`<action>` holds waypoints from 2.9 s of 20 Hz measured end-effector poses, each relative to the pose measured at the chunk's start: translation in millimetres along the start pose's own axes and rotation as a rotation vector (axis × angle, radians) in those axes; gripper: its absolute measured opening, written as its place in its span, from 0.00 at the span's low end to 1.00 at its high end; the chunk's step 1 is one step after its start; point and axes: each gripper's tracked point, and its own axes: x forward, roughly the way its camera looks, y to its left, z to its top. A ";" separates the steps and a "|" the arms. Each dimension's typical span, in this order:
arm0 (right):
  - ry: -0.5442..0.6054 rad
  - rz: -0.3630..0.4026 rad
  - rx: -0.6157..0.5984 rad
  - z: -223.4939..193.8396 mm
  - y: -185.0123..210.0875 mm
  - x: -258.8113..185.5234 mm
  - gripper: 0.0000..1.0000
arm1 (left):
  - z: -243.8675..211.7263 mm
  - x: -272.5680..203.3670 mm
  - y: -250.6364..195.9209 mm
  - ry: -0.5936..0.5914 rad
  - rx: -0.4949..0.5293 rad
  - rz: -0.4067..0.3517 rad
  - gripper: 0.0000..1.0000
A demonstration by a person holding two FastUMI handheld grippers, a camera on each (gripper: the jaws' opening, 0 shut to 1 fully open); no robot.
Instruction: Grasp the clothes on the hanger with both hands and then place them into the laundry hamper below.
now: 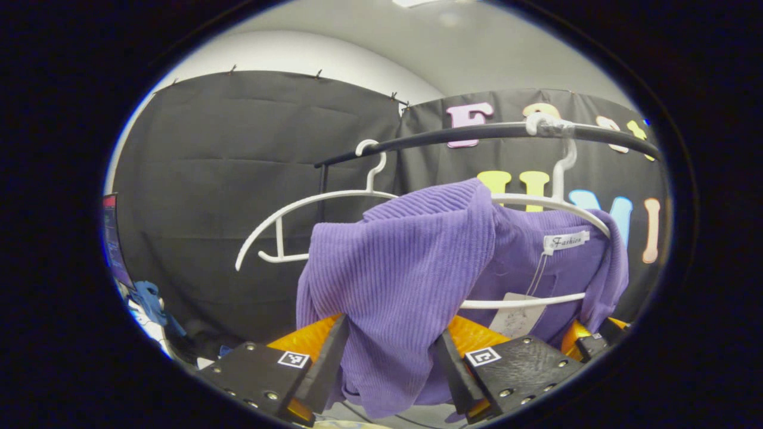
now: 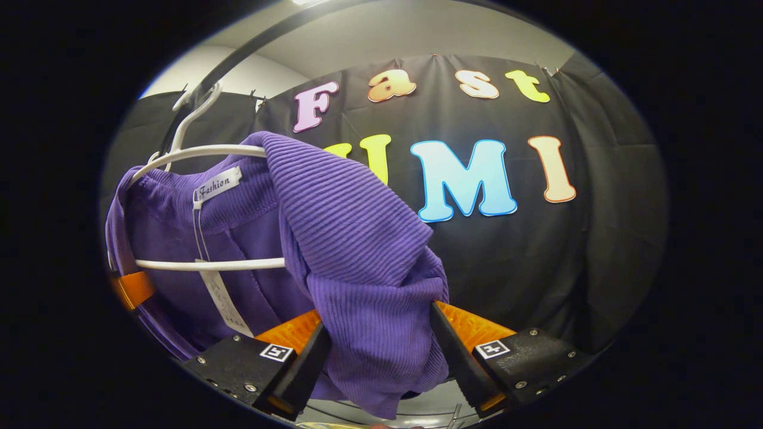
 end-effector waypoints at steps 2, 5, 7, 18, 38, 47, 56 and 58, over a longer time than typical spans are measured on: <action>-0.005 0.023 0.019 4.9 -2.4 0.2 0.93 | 4.4 -2.2 6.1 -0.018 -0.011 -0.001 0.67; -0.002 0.090 0.040 9.3 2.1 1.1 0.65 | 8.3 -1.6 9.5 -0.041 -0.031 -0.024 0.48; 0.007 0.121 0.064 12.4 1.2 -1.5 0.41 | 11.9 -5.6 14.4 -0.055 -0.021 -0.046 0.31; -0.032 0.111 0.007 33.0 -20.8 -33.4 0.00 | 38.3 -35.0 41.5 -0.123 -0.106 -0.270 0.03; -0.186 -0.101 -0.064 69.1 -38.0 -37.1 0.00 | 148.5 8.0 109.5 -0.311 -0.053 -0.367 0.00; -0.194 -0.115 -0.096 69.0 -24.8 -42.5 0.00 | 136.9 53.1 122.7 -0.242 -0.009 -0.497 0.10; -0.187 -0.158 -0.120 68.7 -32.5 -44.6 0.00 | 93.1 63.3 124.6 -0.174 -0.054 -0.608 0.10; -0.185 -0.160 -0.133 67.5 -33.1 -42.0 0.00 | 86.4 66.1 122.6 -0.169 -0.059 -0.617 0.02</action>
